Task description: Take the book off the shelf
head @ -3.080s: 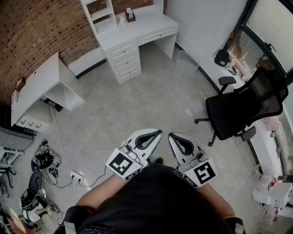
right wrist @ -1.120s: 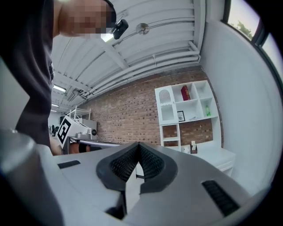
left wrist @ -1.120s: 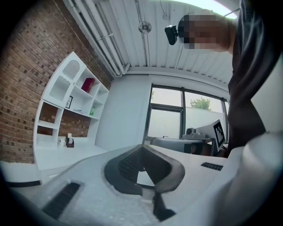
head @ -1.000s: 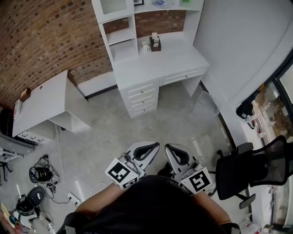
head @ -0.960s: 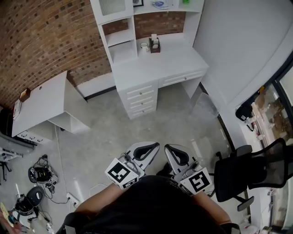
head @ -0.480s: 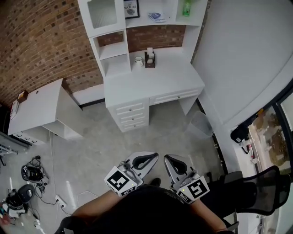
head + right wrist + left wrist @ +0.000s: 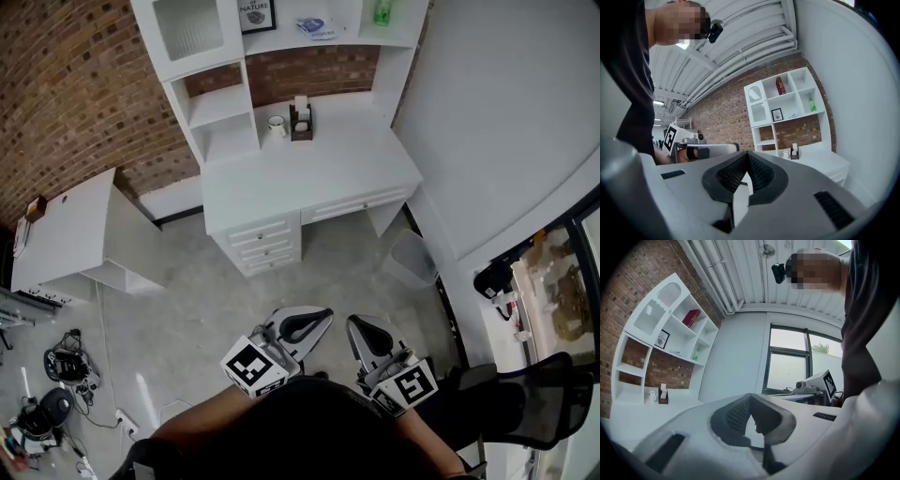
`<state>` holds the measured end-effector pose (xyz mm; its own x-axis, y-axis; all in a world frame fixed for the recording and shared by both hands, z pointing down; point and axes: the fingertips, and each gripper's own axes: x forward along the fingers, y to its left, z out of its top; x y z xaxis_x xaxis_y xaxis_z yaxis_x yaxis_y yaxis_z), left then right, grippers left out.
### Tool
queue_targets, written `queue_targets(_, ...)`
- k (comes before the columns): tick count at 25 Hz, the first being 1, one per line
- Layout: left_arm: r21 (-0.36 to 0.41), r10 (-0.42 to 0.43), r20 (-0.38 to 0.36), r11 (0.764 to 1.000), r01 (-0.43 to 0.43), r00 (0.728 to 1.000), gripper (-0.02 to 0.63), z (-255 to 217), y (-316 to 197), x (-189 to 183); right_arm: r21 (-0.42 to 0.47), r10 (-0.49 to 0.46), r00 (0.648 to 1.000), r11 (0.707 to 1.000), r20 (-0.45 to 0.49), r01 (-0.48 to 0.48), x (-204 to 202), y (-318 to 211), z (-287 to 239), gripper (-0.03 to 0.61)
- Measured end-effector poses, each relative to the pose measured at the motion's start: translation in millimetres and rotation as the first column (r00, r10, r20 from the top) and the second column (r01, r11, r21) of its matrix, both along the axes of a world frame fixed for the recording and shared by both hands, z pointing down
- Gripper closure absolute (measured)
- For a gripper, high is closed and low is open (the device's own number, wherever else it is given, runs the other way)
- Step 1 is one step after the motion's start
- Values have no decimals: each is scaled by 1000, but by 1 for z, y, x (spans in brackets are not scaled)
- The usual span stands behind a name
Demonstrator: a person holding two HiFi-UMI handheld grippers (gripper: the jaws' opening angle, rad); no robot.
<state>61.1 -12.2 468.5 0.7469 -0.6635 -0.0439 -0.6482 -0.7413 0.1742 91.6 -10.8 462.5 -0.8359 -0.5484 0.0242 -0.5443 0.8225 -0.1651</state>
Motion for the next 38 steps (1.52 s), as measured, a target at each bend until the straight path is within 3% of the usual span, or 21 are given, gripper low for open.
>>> queue_targets(7, 23, 19, 8, 1000, -19, 1000, 606, 2, -96, -42, -57, 38, 999, 998, -35, -40, -33, -96, 19, 563)
queue_targets(18, 61, 25, 20, 998, -26, 999, 606, -23, -214, -131, 1, 47, 999, 999, 1, -47, -127, -216, -21, 563)
queue_targets(22, 42, 3, 15, 999, -4, 1000, 606, -16, -239, -151, 0, -3, 999, 1000, -53, 3, -148, -240, -5, 563)
queue_targets(28, 33, -87, 31, 996, 86, 996, 606, -11, -287, -170, 1, -116, 992, 993, -57, 117, -176, -291, 3, 563)
queue_targets(38, 48, -282, 44, 959, 280, 958, 606, -15, -402, -168, 53, -306, 951, 950, -45, 308, -175, -420, -15, 563)
